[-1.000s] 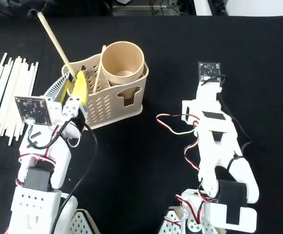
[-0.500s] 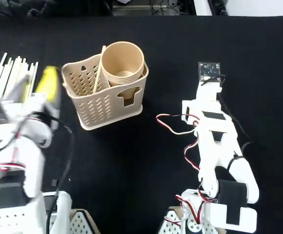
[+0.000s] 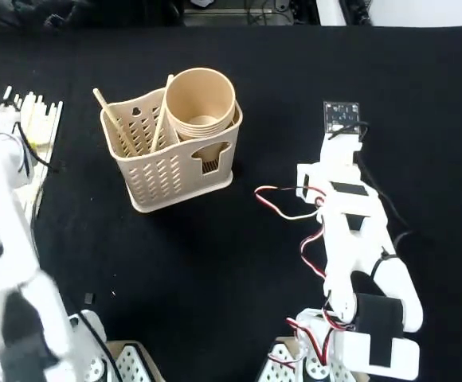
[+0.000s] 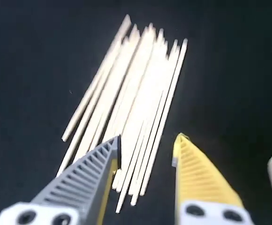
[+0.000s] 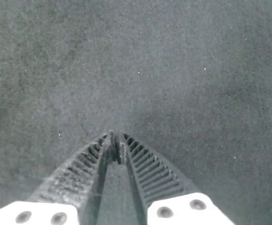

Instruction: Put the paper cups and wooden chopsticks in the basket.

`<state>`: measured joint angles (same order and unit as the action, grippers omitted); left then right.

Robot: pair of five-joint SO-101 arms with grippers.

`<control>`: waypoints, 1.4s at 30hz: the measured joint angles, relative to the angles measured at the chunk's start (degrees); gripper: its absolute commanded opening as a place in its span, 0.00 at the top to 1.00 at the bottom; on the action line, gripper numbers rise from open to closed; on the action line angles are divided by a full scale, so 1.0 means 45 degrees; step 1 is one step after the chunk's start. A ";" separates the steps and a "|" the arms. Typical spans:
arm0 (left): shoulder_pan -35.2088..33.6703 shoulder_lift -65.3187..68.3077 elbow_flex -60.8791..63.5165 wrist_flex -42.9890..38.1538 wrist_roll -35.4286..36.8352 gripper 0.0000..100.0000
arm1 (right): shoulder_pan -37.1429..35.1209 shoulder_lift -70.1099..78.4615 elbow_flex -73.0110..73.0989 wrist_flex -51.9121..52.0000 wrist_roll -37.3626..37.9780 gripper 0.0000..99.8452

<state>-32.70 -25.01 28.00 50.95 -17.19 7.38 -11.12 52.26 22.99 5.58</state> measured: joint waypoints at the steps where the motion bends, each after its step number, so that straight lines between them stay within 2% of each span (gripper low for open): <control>1: -0.0078 0.0938 -0.0352 0.0000 -0.0254 0.80 | 0.0000 0.0000 0.0000 0.0000 0.0000 0.99; 10: -0.0410 0.8811 -0.4611 0.0371 -0.1289 0.81 | 0.0000 0.0000 0.0000 0.0000 0.0000 0.99; 18: -0.0430 1.3910 -0.9592 0.2774 -0.1524 0.81 | 0.0000 0.0000 0.0000 0.0000 0.0000 0.99; 23: -0.0371 1.5902 -1.2952 0.5353 -0.1504 0.98 | 0.0000 0.0000 0.0000 0.0000 0.0000 0.99; 31: 0.0000 1.8071 -1.6801 0.8322 -0.1504 0.97 | 0.0000 0.0000 0.0000 0.0000 0.0000 0.99; 39: 0.0078 1.8598 -1.8716 1.0549 -0.1504 0.97 | 0.0000 0.0000 0.0000 0.0000 0.0000 0.99; 42: 0.0078 1.8598 -1.9282 1.0862 -0.1407 0.97 | 0.0000 0.0000 0.0000 0.0000 0.0000 0.99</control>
<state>-32.35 58.68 -58.77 99.82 -23.52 7.38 -11.12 52.26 22.99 5.58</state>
